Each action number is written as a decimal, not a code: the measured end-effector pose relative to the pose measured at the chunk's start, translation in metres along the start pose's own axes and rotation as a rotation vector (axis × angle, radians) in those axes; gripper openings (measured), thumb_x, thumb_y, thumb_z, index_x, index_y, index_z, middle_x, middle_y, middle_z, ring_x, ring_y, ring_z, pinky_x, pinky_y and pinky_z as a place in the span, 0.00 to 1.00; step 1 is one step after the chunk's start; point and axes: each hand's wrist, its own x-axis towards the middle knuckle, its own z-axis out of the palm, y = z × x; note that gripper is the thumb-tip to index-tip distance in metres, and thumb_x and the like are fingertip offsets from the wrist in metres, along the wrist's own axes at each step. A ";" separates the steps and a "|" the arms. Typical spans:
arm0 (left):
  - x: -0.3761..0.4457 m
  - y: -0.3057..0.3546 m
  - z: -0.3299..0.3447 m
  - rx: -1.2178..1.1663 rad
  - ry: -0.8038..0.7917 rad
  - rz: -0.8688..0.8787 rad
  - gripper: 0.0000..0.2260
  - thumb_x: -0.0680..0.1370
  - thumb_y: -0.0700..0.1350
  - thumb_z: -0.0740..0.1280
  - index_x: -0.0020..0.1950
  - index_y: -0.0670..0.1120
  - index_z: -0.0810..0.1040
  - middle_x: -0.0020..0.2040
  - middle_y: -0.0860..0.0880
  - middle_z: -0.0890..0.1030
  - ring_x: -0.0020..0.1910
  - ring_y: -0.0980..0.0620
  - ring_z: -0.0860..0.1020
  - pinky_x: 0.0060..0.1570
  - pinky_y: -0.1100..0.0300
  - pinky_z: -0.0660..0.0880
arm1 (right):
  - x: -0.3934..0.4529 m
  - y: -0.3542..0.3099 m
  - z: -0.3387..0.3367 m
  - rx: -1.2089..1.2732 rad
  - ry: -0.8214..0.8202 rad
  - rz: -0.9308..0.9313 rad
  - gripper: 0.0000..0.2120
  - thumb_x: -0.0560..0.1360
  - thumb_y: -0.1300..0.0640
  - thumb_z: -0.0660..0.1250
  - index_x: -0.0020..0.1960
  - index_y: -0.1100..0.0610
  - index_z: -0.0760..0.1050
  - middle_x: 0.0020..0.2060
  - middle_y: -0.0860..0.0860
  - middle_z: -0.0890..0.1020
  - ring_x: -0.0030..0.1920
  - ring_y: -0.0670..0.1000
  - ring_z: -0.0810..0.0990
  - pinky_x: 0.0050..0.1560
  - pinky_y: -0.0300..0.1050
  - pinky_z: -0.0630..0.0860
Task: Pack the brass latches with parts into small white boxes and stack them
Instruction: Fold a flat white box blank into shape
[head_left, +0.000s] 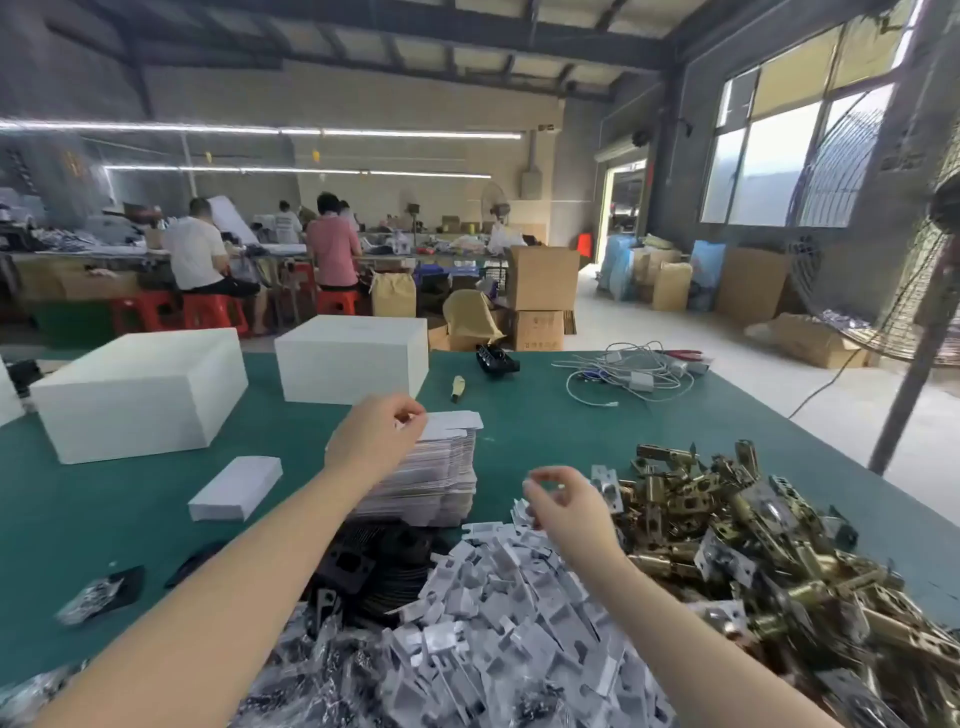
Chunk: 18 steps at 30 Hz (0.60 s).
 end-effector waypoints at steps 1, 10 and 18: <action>0.003 -0.004 0.004 0.117 0.014 0.025 0.08 0.81 0.51 0.65 0.57 0.53 0.80 0.56 0.52 0.80 0.55 0.51 0.78 0.50 0.55 0.75 | 0.000 0.004 0.004 -0.148 0.000 -0.026 0.11 0.80 0.52 0.65 0.61 0.51 0.74 0.37 0.49 0.80 0.32 0.44 0.75 0.29 0.33 0.71; 0.015 -0.016 0.029 0.650 -0.192 0.123 0.13 0.84 0.56 0.54 0.52 0.51 0.73 0.46 0.52 0.79 0.54 0.44 0.79 0.55 0.50 0.74 | 0.008 0.026 0.025 -0.405 -0.118 -0.062 0.12 0.79 0.54 0.63 0.62 0.48 0.72 0.38 0.46 0.80 0.31 0.44 0.75 0.27 0.35 0.70; 0.014 -0.026 0.029 0.657 -0.174 0.235 0.15 0.85 0.50 0.53 0.60 0.48 0.78 0.54 0.52 0.82 0.53 0.48 0.79 0.49 0.49 0.79 | 0.005 0.030 0.022 -0.434 -0.145 -0.102 0.09 0.79 0.55 0.63 0.59 0.49 0.74 0.34 0.45 0.78 0.29 0.42 0.73 0.26 0.31 0.67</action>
